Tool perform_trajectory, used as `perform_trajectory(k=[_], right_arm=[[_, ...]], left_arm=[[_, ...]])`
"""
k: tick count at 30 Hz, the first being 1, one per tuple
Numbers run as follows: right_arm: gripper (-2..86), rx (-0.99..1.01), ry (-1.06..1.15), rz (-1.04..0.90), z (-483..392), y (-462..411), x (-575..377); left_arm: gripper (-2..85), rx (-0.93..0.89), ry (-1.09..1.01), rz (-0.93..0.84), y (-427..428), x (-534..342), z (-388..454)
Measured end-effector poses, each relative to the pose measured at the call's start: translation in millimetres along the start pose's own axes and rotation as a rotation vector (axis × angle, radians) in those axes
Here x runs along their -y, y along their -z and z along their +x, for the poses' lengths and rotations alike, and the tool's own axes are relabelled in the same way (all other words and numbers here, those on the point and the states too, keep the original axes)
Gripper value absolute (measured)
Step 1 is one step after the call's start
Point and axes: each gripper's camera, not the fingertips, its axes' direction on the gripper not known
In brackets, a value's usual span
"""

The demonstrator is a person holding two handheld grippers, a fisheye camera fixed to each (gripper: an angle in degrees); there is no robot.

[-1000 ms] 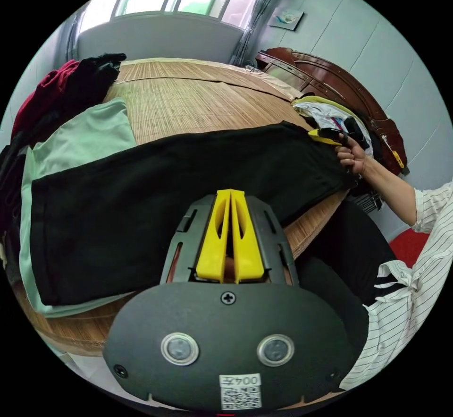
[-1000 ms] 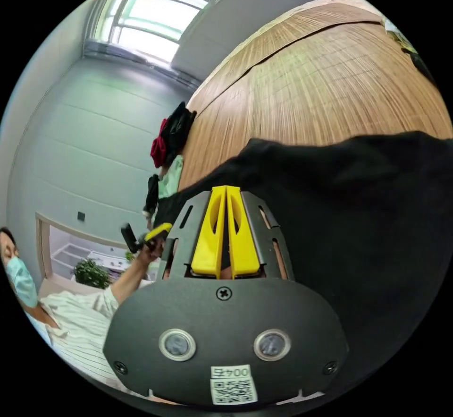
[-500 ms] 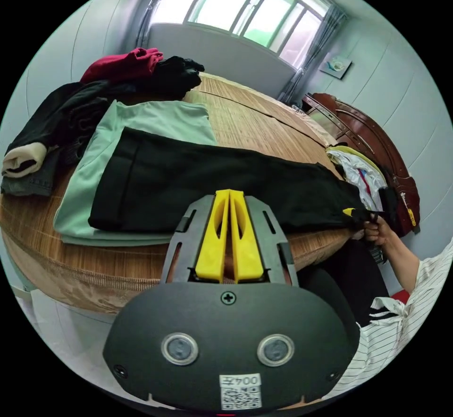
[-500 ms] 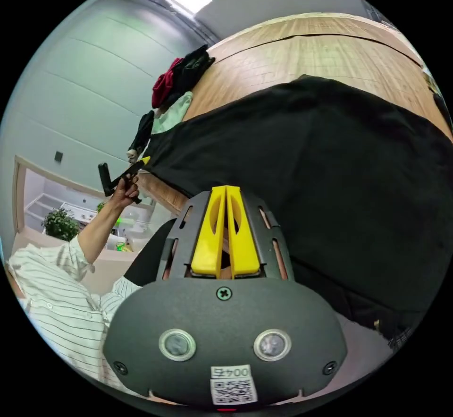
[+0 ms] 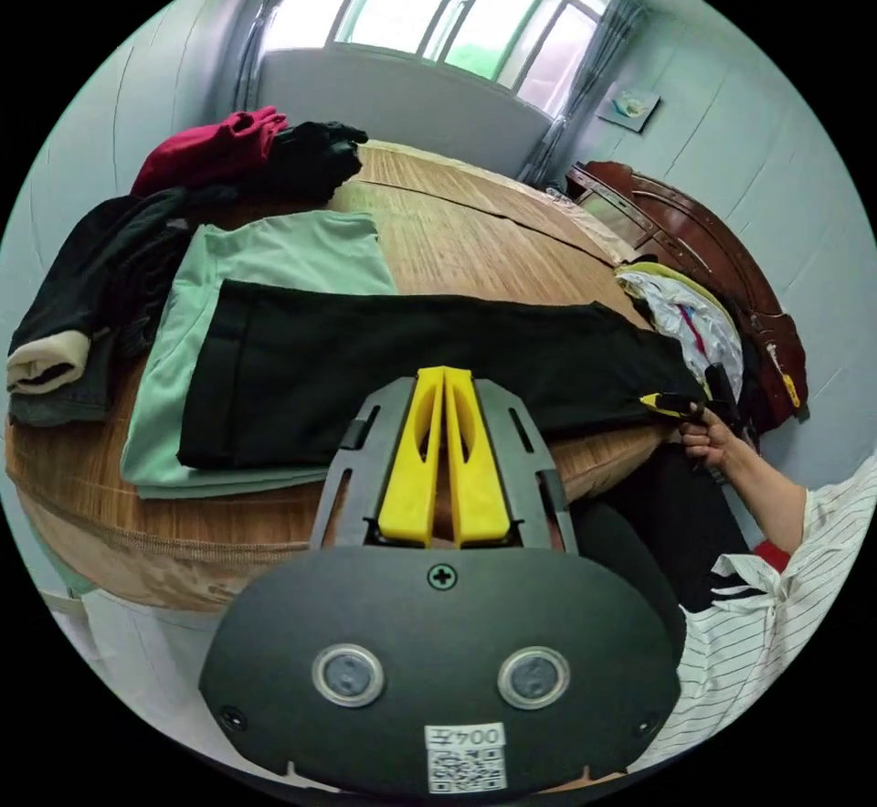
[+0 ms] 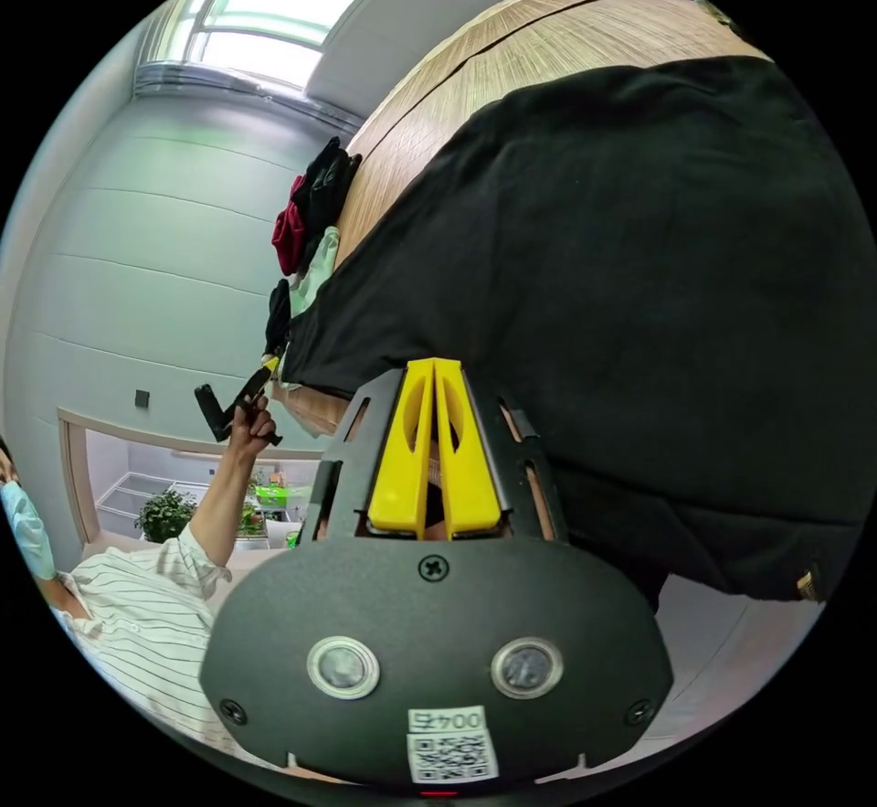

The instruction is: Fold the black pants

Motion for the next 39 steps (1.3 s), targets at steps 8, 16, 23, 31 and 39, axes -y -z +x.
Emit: perform_trajectory(k=[8,16,23,31,39], right_arm=[[-0.8,-0.07,0.041,0.029,-20.8,0.4,-6.3],[-0.8,-0.058,0.044,0.035,-26.6,1.0,-6.8],[-0.7,-0.057,0.048,0.041,-33.9,0.7,-7.6],[-0.6,-0.039,0.045,0.036,-38.0,0.2,-5.8],[-0.6,-0.042,0.05,0.043,-45.0,-1.2,-5.6]], left_arm=[[0.2,0.141,-0.061,-0.083,-32.0,7.0,51.8],[0.1,0.214,-0.169,-0.188,-103.8,114.2,95.9],[0.2,0.191,-0.064,-0.266,-144.4,123.0,89.8],[0.1,0.307,-0.093,-0.268,-169.5,122.0,116.1],[0.2,0.215,-0.019,-0.161,-133.1,40.1,133.9]])
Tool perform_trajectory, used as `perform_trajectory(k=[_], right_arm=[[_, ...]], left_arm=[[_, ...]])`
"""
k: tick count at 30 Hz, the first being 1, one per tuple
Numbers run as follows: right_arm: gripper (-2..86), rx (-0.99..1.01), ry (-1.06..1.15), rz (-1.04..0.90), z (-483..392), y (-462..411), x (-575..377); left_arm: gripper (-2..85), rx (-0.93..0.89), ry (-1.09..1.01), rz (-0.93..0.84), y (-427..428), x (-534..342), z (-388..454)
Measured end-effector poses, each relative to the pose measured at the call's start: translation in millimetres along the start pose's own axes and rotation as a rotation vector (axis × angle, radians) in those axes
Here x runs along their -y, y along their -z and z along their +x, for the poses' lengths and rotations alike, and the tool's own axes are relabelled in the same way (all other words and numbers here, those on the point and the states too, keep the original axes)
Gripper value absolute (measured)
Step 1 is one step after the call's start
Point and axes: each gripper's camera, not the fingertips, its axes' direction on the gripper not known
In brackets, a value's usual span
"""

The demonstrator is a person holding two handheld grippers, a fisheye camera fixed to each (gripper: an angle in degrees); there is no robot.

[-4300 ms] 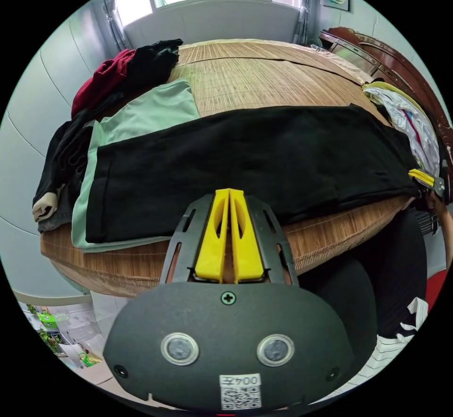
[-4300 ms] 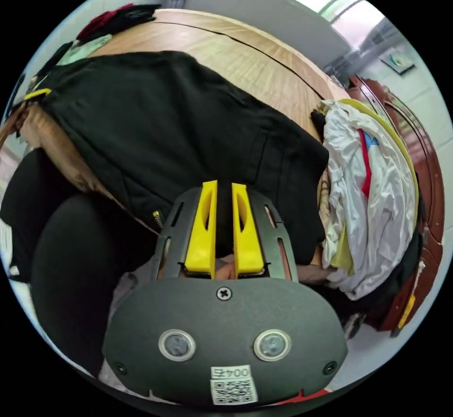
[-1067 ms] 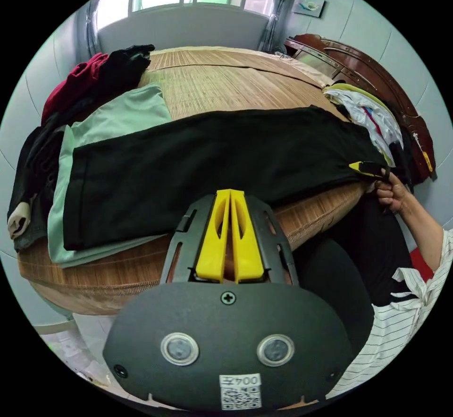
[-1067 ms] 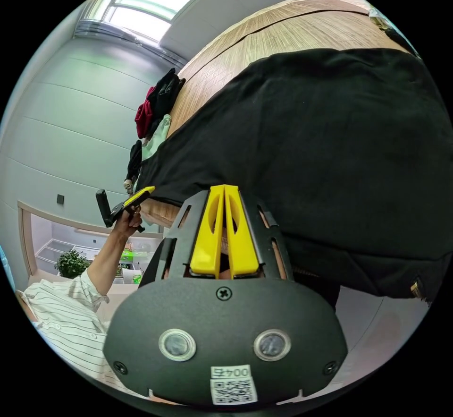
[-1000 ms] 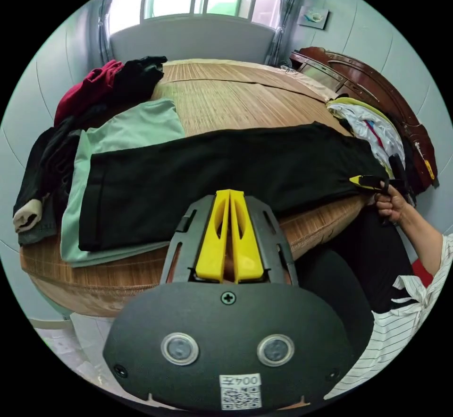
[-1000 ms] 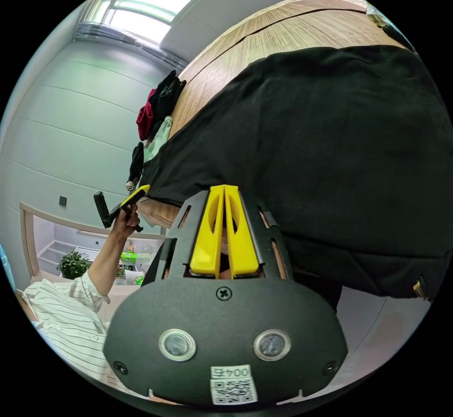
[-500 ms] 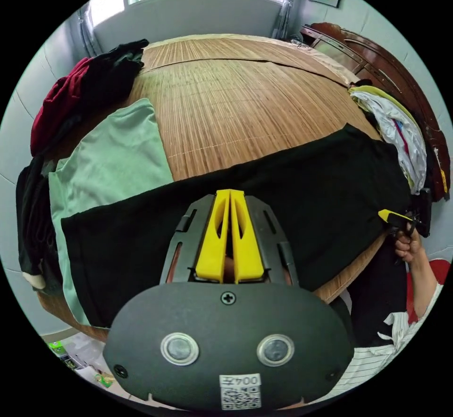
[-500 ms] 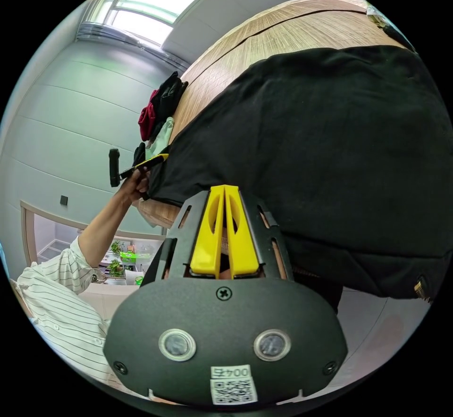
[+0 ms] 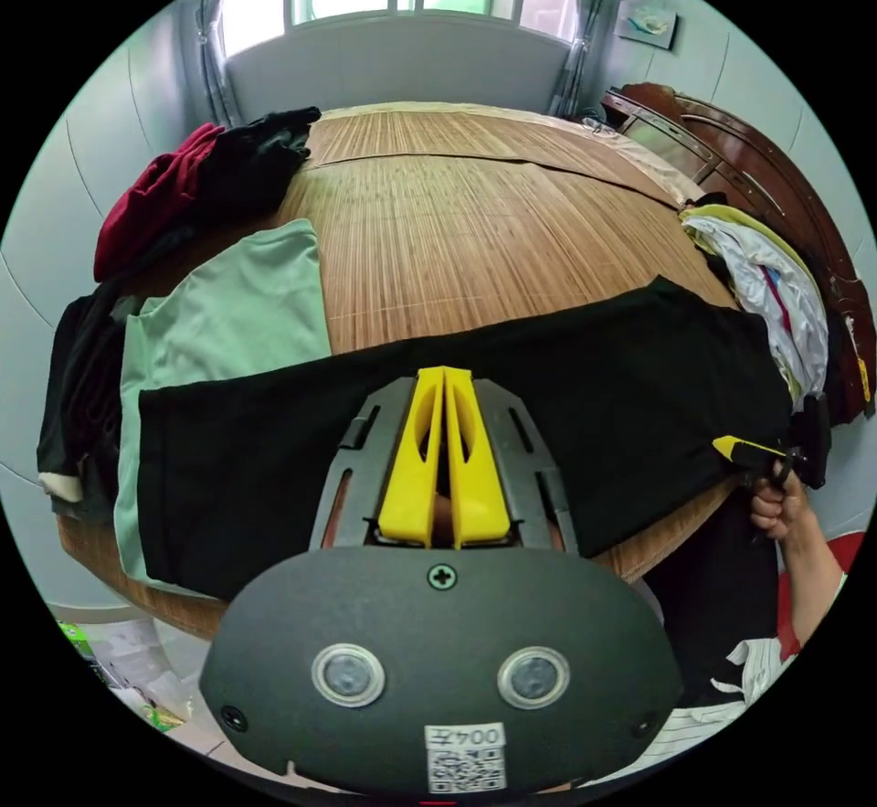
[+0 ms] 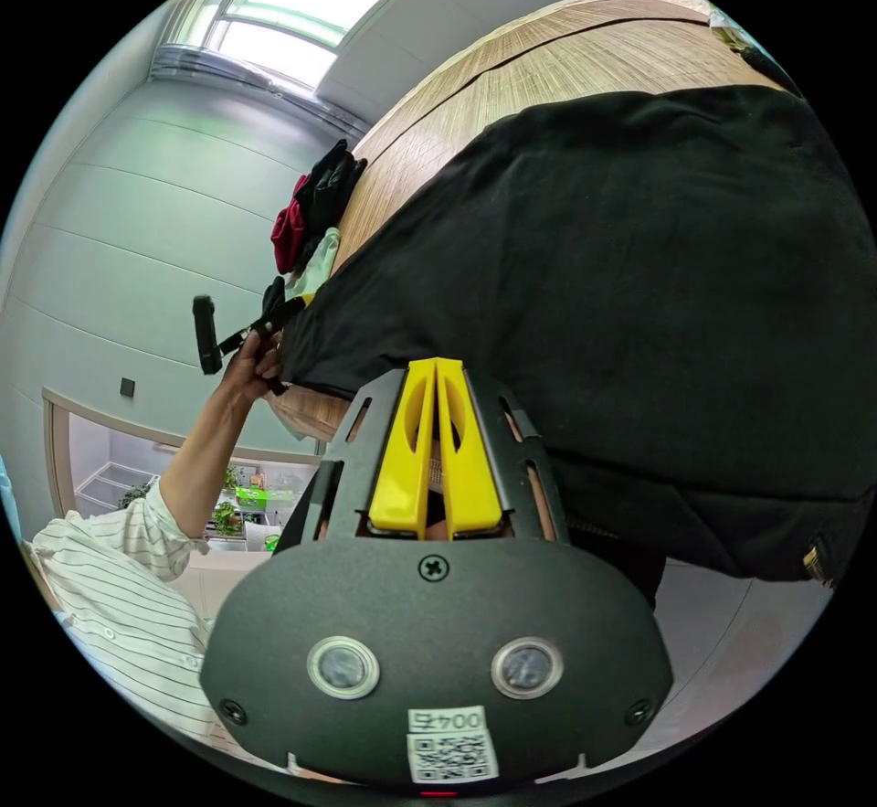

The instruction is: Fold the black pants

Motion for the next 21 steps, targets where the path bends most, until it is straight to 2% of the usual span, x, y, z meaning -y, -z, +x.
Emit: perform_trajectory(k=[2,4,7,9,15,18,21], right_arm=[[-0.6,-0.008,0.007,-0.001,-3.1,-0.6,0.7],[-0.6,-0.017,0.016,-0.001,-6.5,-0.9,0.7],[-0.7,-0.026,0.021,0.003,-10.2,-1.6,0.4],[-0.7,-0.025,0.018,0.006,-10.6,-2.0,0.7],[-0.7,-0.038,0.017,0.015,-14.4,-3.7,1.4],[-0.7,-0.05,0.024,0.012,-16.7,-4.7,2.7],[-0.7,-0.059,0.026,0.013,-17.9,-5.7,3.7]], left_arm=[[0.2,0.009,0.031,-0.042,-15.9,-27.8,-8.3],[0.3,-0.056,0.173,0.047,2.6,-55.2,-30.4],[0.3,-0.252,0.401,0.258,41.7,-127.6,-75.3],[0.4,-0.389,0.582,0.43,54.9,-209.5,-121.2],[1.8,-0.599,0.973,0.663,37.1,-388.8,-225.4],[5.3,-0.662,1.089,0.723,17.7,-430.2,-252.2],[10.6,-0.712,1.153,0.669,-5.7,-439.5,-271.2]])
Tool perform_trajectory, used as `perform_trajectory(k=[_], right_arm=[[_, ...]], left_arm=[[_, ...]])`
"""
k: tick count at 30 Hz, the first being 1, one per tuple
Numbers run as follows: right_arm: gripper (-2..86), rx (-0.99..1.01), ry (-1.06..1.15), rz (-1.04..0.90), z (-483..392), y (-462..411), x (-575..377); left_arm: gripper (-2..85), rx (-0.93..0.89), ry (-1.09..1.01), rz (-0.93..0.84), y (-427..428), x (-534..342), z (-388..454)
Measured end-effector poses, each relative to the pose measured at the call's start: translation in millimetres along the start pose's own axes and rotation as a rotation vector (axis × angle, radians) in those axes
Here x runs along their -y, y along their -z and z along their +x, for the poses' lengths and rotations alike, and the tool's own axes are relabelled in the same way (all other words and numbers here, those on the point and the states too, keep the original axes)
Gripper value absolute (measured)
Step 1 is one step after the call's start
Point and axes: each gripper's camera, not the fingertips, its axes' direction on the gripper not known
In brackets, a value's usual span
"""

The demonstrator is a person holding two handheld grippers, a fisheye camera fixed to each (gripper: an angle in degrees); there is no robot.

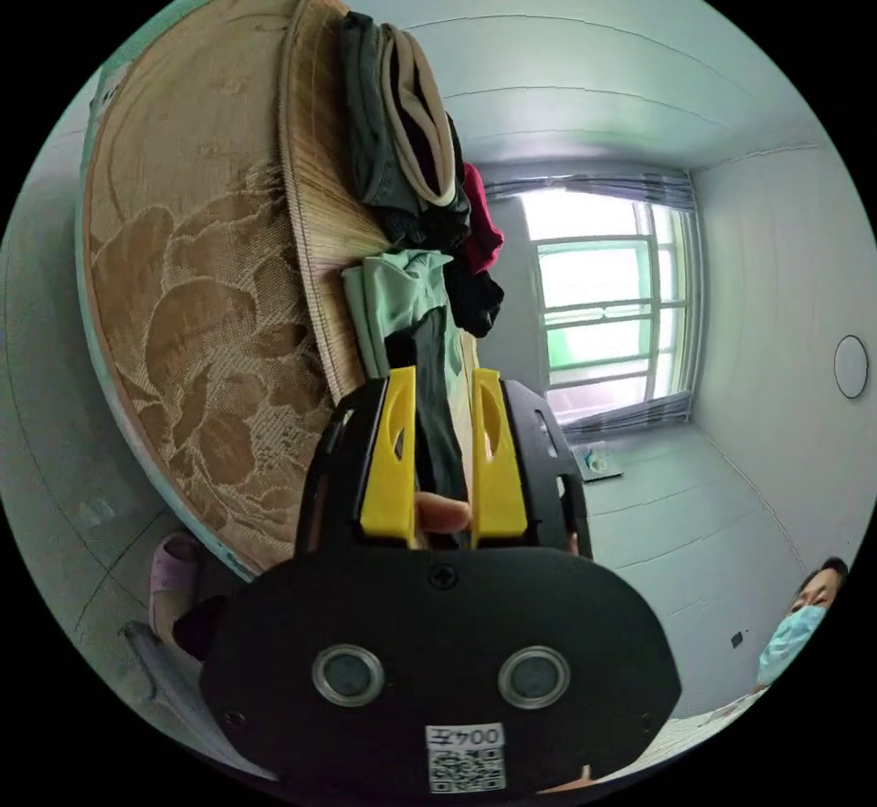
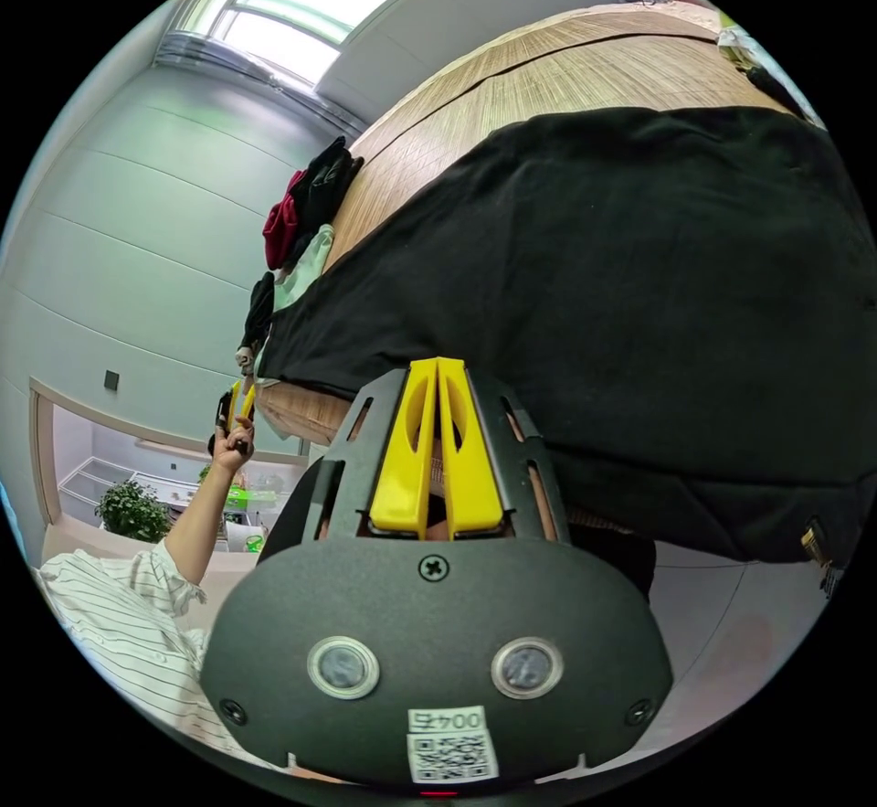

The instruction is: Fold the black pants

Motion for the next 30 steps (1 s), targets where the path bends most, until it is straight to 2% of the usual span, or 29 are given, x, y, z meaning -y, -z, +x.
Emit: perform_trajectory(k=[6,18,26,30], right_arm=[[-0.6,-0.027,0.005,0.007,-2.9,-1.7,1.5],[-0.7,-0.041,0.01,0.011,5.0,-3.3,7.0],[-0.7,-0.038,0.01,0.012,18.1,-4.0,10.1],[-0.7,-0.032,0.008,0.013,25.7,-4.6,10.8]], left_arm=[[12.1,-0.057,0.021,0.027,0.4,10.6,-29.2],[12.5,0.127,-0.113,-0.091,-23.6,11.0,-44.7],[12.7,0.146,-0.079,-0.124,-19.8,-14.8,-75.4],[12.9,0.1,-0.055,-0.14,-23.0,-24.5,-87.0]])
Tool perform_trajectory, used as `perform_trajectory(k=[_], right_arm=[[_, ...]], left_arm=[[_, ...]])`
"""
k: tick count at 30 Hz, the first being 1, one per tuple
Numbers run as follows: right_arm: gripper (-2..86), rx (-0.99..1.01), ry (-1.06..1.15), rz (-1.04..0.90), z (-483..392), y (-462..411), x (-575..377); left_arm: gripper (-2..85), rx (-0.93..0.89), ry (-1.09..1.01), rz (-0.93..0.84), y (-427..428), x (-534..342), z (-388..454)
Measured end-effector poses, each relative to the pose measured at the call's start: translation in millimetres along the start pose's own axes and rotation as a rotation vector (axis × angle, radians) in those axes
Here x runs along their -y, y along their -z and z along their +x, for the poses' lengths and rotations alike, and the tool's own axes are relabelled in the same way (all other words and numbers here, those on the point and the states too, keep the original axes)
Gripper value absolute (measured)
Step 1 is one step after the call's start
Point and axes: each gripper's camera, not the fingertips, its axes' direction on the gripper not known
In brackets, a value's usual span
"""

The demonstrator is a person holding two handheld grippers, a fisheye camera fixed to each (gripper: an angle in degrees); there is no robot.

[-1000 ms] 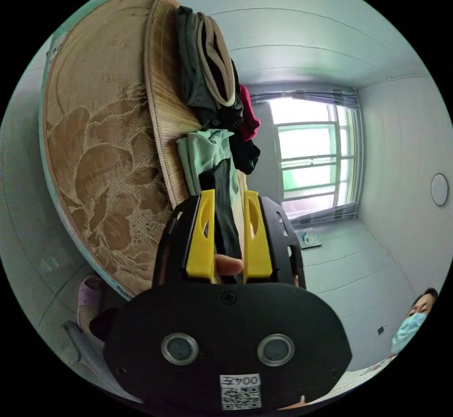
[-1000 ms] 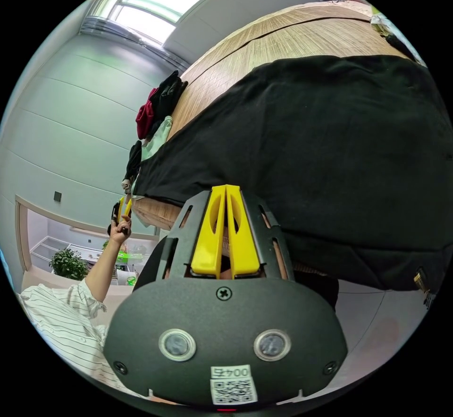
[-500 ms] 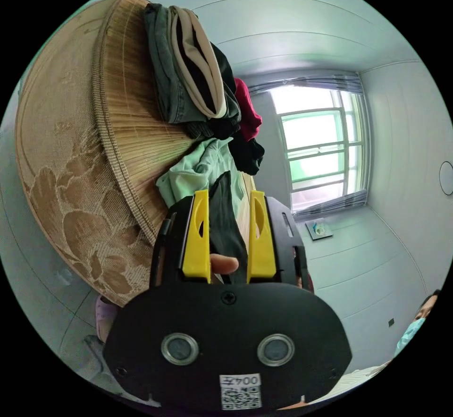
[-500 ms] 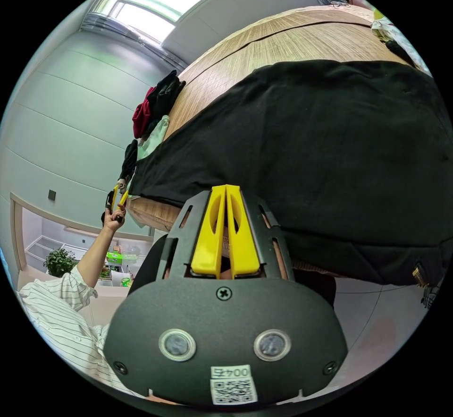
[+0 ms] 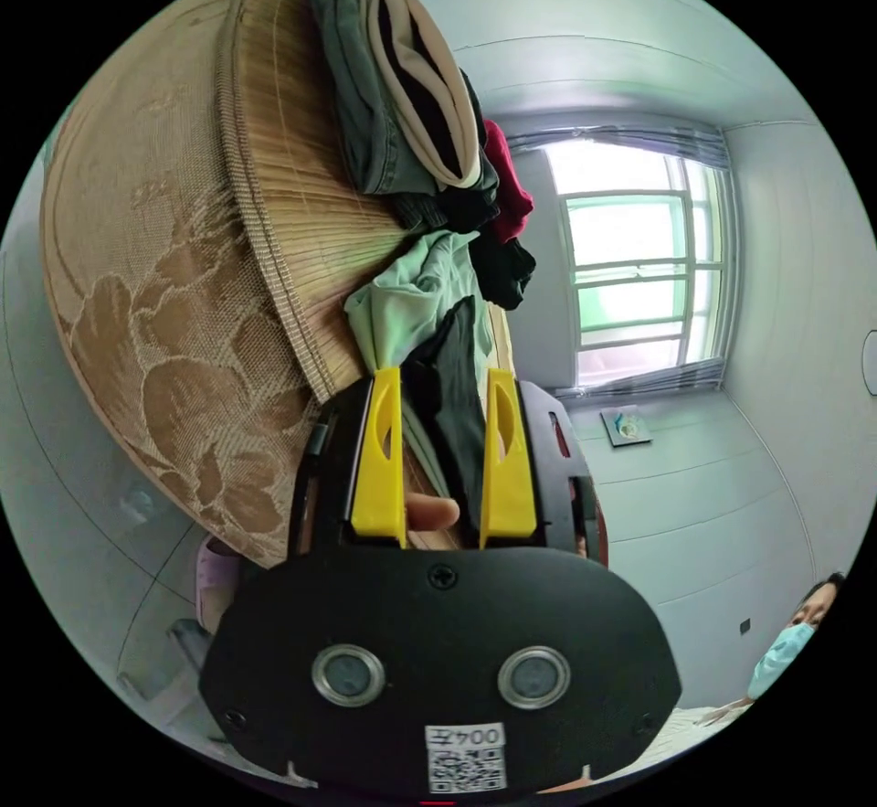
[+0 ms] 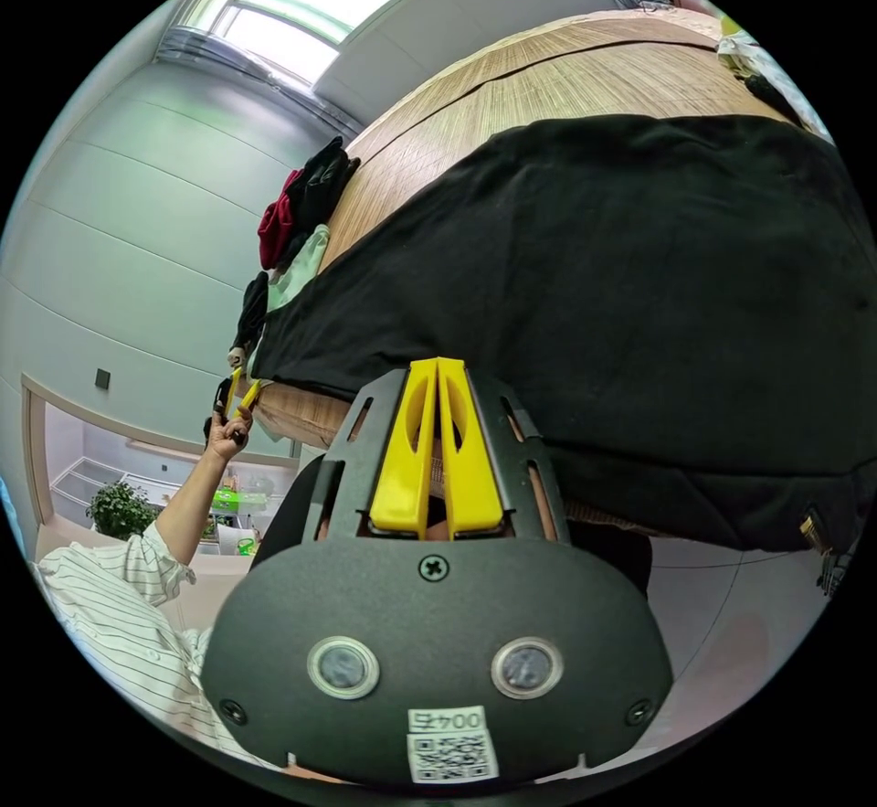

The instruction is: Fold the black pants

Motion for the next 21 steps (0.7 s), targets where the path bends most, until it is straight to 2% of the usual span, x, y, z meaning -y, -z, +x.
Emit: perform_trajectory(k=[9,15,21], right_arm=[[-0.7,0.008,-0.004,0.003,21.0,-4.1,-0.6],[-0.7,0.018,-0.006,0.003,37.4,-9.1,-3.4],[-0.7,0.022,-0.006,0.006,53.9,-16.7,-9.7]], left_arm=[[13.1,0.009,-0.017,-0.08,-25.5,-19.8,1.9],[12.1,-0.035,0.007,-0.038,-38.3,-32.7,-3.2],[4.6,0.008,0.008,0.012,-45.7,-46.4,-9.8]])
